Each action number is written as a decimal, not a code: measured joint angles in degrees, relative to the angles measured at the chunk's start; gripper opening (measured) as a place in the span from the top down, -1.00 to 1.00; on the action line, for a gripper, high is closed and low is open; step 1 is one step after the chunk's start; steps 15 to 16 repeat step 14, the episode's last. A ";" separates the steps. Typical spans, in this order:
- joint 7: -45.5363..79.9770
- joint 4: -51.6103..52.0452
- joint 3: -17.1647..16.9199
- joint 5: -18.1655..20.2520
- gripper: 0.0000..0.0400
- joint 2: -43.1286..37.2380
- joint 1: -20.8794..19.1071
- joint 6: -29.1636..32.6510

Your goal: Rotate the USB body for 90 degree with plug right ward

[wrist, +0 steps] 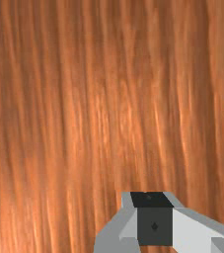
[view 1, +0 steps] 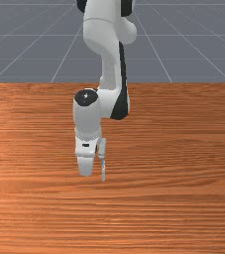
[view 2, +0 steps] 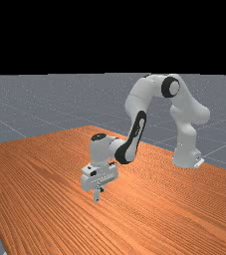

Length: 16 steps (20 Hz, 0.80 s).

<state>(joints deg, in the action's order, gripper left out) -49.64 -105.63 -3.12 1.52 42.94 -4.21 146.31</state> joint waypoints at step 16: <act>4.71 -0.94 0.43 -0.09 1.00 -0.50 4.42 0.40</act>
